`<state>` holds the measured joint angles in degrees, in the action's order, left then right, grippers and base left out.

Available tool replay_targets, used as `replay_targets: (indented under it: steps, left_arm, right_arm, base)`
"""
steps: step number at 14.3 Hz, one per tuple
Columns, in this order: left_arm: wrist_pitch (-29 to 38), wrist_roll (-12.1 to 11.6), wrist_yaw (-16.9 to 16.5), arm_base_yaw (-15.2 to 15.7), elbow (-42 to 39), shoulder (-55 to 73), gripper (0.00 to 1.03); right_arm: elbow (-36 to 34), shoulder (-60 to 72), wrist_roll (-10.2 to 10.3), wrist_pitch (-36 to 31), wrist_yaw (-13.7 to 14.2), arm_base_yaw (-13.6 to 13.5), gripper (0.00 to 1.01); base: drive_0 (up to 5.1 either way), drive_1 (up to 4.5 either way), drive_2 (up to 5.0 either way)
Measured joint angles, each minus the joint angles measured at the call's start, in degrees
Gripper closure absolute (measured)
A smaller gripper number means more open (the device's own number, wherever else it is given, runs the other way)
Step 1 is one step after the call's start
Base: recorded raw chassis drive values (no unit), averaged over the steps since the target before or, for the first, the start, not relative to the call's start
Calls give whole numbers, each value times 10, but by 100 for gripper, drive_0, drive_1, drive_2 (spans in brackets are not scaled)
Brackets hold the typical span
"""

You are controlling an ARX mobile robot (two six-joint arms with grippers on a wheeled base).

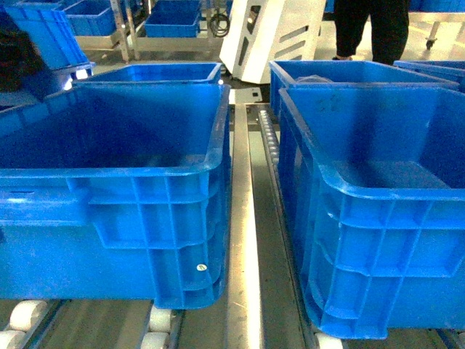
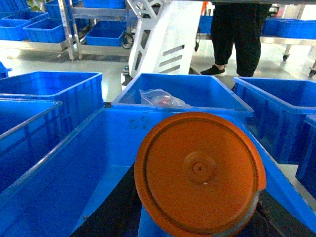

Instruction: Sort blue parts and orange caps into right shelf containers

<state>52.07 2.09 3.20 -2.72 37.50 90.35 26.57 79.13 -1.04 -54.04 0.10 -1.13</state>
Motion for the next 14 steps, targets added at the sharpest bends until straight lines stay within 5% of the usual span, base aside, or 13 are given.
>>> replay_targets:
  steps: [2, 9, 14]
  left_arm:
    - [-6, 28, 9, -8, 108, 83, 51]
    - [1, 33, -20, 0, 58, 46, 4]
    - [-1, 24, -30, 3, 57, 44, 5]
  right_arm:
    - [59, 65, 17, -15, 8, 0, 58]
    - [39, 51, 32, -13, -12, 1, 10]
    - [39, 51, 32, -13, -11, 4, 3]
  base:
    - [0, 0, 0]
    - [0, 0, 0]
    - [0, 0, 0]
